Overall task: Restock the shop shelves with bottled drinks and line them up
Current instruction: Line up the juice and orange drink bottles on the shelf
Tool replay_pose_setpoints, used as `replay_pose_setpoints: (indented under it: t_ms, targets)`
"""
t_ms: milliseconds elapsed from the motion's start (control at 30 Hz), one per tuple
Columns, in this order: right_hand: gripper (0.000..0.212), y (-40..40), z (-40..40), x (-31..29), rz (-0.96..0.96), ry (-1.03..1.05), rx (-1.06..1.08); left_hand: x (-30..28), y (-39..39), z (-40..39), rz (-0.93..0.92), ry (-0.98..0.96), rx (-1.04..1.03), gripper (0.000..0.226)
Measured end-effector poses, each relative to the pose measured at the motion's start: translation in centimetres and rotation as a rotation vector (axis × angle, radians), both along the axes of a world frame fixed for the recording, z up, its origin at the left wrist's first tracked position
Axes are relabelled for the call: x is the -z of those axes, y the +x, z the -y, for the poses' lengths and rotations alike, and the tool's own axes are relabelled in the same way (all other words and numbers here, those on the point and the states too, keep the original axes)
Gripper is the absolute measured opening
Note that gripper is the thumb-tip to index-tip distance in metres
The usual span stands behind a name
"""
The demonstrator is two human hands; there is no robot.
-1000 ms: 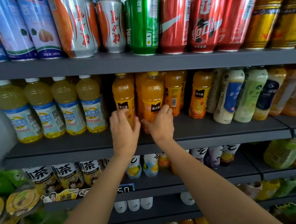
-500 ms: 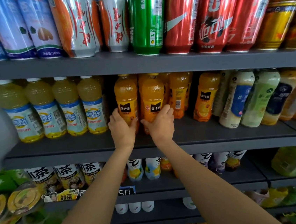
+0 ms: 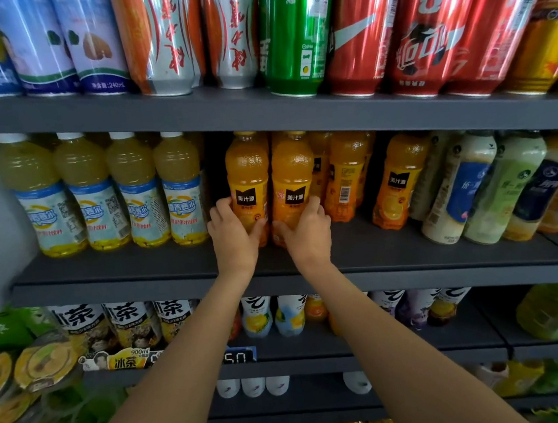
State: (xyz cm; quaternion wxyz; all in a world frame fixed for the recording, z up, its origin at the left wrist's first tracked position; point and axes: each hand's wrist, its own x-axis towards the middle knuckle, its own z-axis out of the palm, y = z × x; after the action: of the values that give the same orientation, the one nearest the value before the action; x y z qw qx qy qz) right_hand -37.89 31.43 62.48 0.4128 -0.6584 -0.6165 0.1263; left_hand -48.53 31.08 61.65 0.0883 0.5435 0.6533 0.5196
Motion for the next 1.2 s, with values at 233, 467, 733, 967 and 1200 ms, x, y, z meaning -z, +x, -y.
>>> replay_pose_setpoints:
  t_ms: [233, 467, 733, 967, 1200]
  targets:
    - [0.07, -0.8, 0.0, -0.3, 0.042, -0.009, 0.043, -0.5, -0.1, 0.3, 0.011, -0.042, 0.023, 0.064]
    - [0.053, 6.4, -1.4, -1.8, -0.296, 0.13, 0.036, -1.0, 2.7, 2.7, -0.154, 0.215, 0.004, 0.045]
    - [0.075, 8.0, -7.2, -1.4, -0.124, -0.026, 0.169, -0.4, 5.5, 1.3, -0.384, 0.063, -0.105, 0.065]
    - [0.067, 10.1, -7.3, -1.3, -0.214, -0.129, -0.153, 1.0, 5.6, 0.4, -0.588, 0.067, -0.222, 0.084]
    - [0.08, 8.3, -6.7, -0.4, -0.2, -0.048, -0.083, 1.1, 5.7, 0.4, -0.615, 0.036, -0.212, 0.085]
